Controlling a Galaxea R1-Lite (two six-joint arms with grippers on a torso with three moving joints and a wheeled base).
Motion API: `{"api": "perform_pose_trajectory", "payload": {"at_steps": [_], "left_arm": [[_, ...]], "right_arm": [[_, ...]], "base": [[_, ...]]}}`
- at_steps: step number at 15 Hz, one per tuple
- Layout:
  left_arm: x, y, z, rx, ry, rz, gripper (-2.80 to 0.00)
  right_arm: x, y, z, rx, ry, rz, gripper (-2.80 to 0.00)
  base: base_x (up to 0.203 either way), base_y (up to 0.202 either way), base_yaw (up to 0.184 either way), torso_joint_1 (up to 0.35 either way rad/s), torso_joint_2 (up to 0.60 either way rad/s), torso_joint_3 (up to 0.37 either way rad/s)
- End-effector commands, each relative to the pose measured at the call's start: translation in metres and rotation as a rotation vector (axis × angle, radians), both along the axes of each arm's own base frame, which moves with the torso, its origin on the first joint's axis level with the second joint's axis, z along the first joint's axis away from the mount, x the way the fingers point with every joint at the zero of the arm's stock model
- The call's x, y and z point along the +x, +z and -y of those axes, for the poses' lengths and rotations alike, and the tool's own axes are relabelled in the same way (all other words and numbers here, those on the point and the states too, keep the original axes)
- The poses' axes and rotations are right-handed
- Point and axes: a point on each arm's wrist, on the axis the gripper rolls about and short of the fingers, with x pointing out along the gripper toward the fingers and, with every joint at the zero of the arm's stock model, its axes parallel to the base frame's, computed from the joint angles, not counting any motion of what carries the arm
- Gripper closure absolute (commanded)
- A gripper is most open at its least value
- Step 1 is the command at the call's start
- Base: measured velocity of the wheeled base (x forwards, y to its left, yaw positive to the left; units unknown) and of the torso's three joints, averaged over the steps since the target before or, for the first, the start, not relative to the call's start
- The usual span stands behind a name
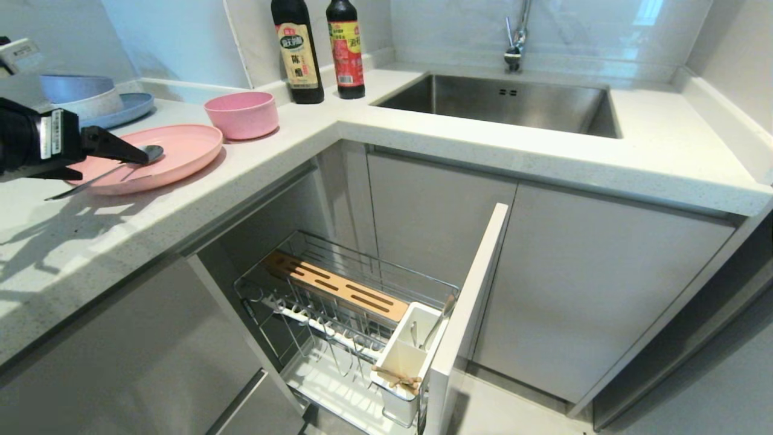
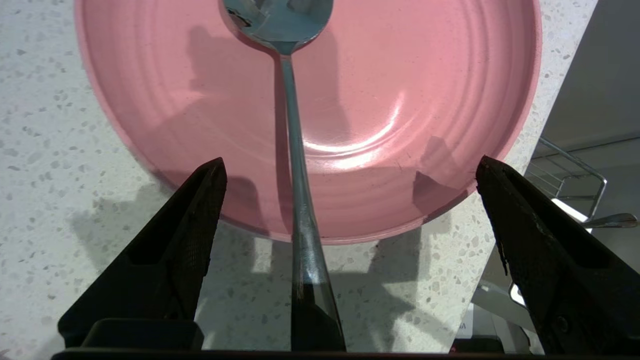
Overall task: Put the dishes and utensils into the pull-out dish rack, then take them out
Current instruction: Pick up the spoon and place it in the cupboard
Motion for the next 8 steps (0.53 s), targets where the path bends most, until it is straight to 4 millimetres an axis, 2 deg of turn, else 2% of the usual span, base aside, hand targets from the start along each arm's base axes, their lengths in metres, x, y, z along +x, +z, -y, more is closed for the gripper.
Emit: {"api": "perform_pose_trajectory", "payload": {"at_steps": [1, 8], "left_arm": [[0.0031, -0.0027, 0.0006, -0.003, -0.006, -0.014, -2.8], [0.0088, -0.0061, 0.0025, -0.006, -0.018, -0.027, -2.8]], "right_arm": [[0.0001, -0.0004, 0.0, 0.0, 0.0, -0.001, 0.0], [0.0001, -0.0004, 0.0, 0.0, 0.001, -0.001, 0.0]], "base": [[0.0, 0.0, 0.0, 0.0, 0.0, 0.0], [0.0, 0.0, 0.0, 0.0, 0.0, 0.0]]}}
